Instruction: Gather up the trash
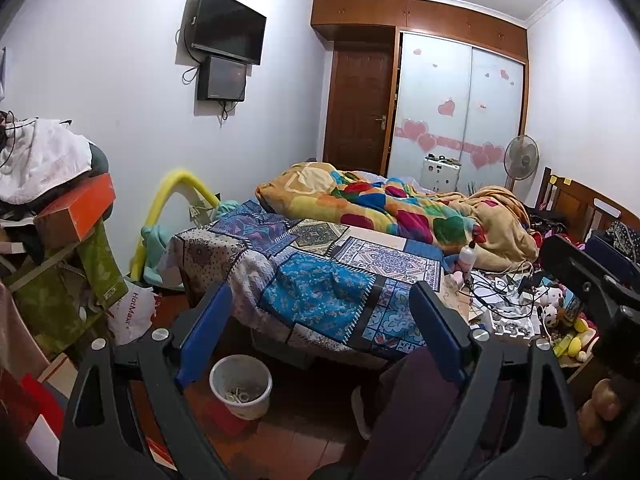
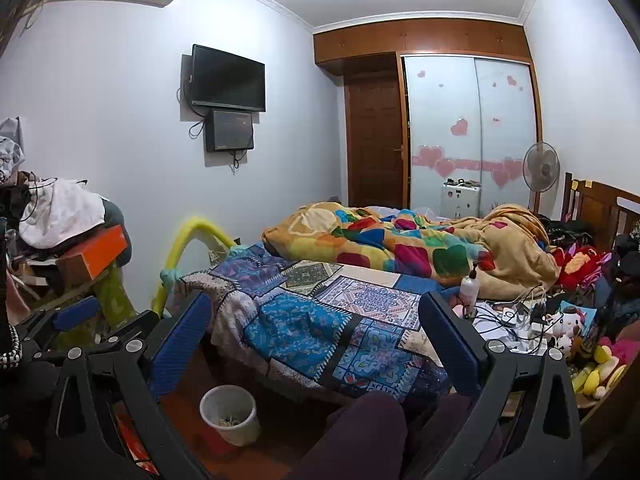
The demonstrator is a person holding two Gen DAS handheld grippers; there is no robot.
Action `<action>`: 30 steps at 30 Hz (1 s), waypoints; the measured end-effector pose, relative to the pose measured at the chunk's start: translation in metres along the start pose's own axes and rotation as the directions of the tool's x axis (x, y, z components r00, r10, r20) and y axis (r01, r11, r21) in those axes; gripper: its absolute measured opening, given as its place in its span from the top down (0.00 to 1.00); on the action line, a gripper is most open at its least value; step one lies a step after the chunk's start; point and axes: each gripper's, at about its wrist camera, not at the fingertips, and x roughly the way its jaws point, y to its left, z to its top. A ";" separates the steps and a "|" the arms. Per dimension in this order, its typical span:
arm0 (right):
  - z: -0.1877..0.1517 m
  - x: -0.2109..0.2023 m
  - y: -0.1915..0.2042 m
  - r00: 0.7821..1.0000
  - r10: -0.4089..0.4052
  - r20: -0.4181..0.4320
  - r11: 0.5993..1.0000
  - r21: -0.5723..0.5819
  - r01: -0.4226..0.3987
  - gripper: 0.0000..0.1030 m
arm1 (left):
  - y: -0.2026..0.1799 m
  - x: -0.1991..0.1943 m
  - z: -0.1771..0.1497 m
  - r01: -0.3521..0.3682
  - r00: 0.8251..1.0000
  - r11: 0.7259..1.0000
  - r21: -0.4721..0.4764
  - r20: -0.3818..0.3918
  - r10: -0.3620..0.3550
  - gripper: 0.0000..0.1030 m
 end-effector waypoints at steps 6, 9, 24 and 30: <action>0.002 0.000 -0.002 1.000 0.000 -0.001 1.000 0.004 0.000 0.00 | 0.001 0.000 0.000 0.000 1.000 1.000 -0.001 0.001 0.000 0.12; 0.003 -0.001 -0.002 1.000 0.001 0.000 1.000 0.002 -0.001 0.00 | 0.002 -0.001 0.001 -0.002 1.000 1.000 -0.008 0.007 0.002 0.10; 0.002 -0.001 -0.003 1.000 0.004 0.001 1.000 0.000 -0.004 0.00 | -0.001 -0.005 0.004 -0.006 0.999 1.000 -0.013 0.032 0.007 0.07; 0.002 -0.001 -0.004 1.000 0.006 0.000 1.000 -0.001 -0.006 0.00 | -0.003 -0.009 0.006 -0.013 0.998 1.000 0.003 0.062 0.013 0.07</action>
